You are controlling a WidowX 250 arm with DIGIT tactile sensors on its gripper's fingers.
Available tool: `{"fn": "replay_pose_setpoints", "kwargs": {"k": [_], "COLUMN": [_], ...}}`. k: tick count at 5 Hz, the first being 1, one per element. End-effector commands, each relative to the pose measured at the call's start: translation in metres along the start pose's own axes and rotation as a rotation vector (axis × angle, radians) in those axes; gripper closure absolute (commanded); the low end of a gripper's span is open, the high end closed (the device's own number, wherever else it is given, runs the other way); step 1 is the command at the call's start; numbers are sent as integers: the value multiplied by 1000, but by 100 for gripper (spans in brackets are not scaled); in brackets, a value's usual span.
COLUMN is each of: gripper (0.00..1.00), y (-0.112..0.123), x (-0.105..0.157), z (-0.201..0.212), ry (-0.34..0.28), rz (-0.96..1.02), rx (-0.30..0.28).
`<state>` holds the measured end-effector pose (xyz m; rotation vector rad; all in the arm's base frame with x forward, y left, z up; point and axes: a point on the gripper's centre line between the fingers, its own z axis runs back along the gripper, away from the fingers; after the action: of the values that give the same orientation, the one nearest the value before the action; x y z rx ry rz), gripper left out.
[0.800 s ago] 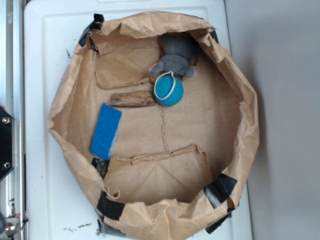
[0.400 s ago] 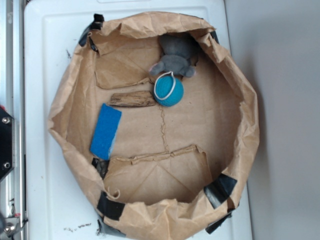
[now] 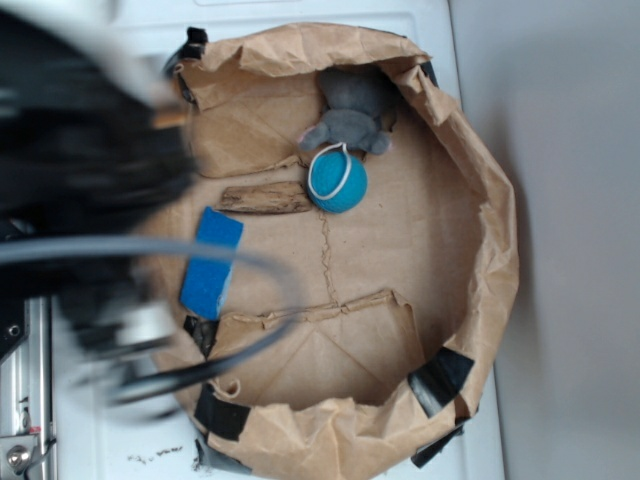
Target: Grab the blue ball.
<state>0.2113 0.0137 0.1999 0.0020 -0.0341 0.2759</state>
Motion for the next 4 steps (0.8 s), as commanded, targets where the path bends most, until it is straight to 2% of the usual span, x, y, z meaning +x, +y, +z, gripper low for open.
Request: {"fn": "replay_pose_setpoints", "kwargs": {"k": [1,3,4], "gripper": [0,0,0], "y": [-10,-10,-4], "x": [48,48,35], "z": [-13,-13,-30], "ry": [-87,-87,-122], "rz": [64,64,63], "rx": [33,33,43]}}
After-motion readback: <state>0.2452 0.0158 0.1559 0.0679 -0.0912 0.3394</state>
